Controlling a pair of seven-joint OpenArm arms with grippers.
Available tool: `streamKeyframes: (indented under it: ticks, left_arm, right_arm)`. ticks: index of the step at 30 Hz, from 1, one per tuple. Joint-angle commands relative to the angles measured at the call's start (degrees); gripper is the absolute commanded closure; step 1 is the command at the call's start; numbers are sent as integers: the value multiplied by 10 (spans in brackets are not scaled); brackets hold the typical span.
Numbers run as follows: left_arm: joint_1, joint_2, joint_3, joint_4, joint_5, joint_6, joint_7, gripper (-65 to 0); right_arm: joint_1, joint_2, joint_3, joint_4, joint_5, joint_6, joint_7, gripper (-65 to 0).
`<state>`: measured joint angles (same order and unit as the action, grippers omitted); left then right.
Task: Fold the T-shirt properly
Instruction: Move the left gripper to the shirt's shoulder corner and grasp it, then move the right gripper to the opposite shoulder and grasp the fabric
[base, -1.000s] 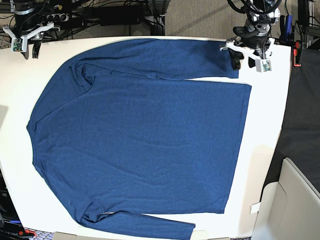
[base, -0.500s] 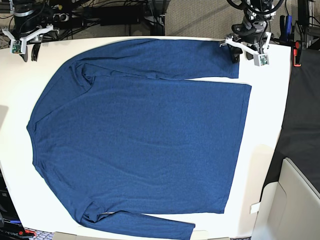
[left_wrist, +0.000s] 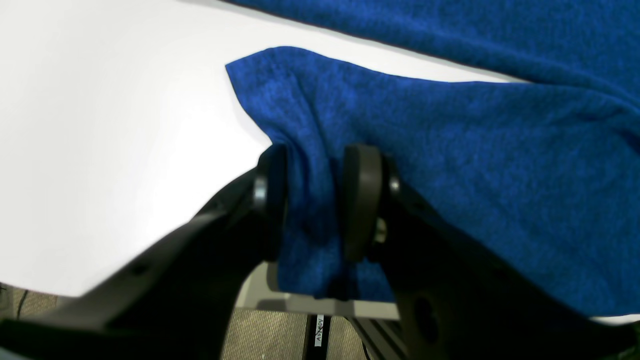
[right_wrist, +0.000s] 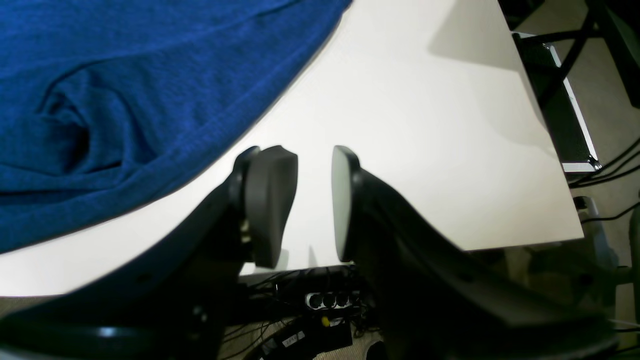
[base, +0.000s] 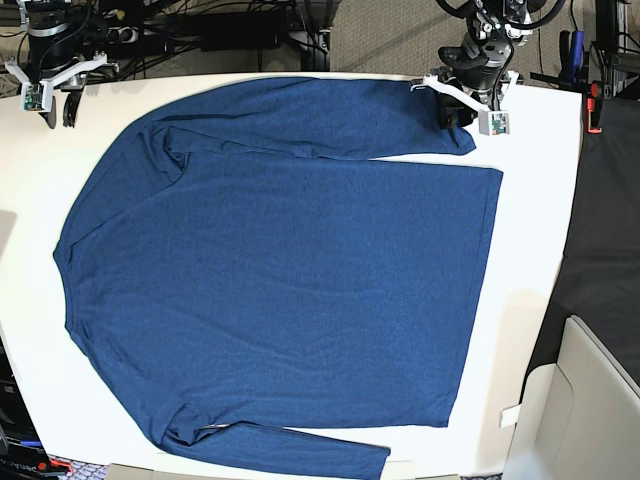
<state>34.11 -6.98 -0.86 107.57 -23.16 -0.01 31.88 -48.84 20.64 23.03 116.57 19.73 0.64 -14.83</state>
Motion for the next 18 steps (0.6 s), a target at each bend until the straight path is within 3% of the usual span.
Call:
streamKeyframes:
  ticks: [1, 6, 8, 12, 18]
  left_arm:
    - [10, 0, 0, -1, -5, -3, 37, -144]
    - [8, 0, -1, -1, -5, -3, 36, -2]
    - [8, 0, -1, 0, -5, -3, 37, 0]
    - [8, 0, -1, 0, -5, -3, 33, 0]
    - [8, 1, -1, 7, -5, -3, 36, 0]
  right_arm:
    - [-1, 9, 5, 11, 3, -3, 13, -178]
    - [35, 5, 3, 10, 3, -3, -31, -179]
    - [65, -4, 3, 10, 12, -3, -82, -179]
    - [116, -13, 6, 8, 108, -3, -161, -180]
    - [171, -26, 5, 4, 244, -3, -206, -180]
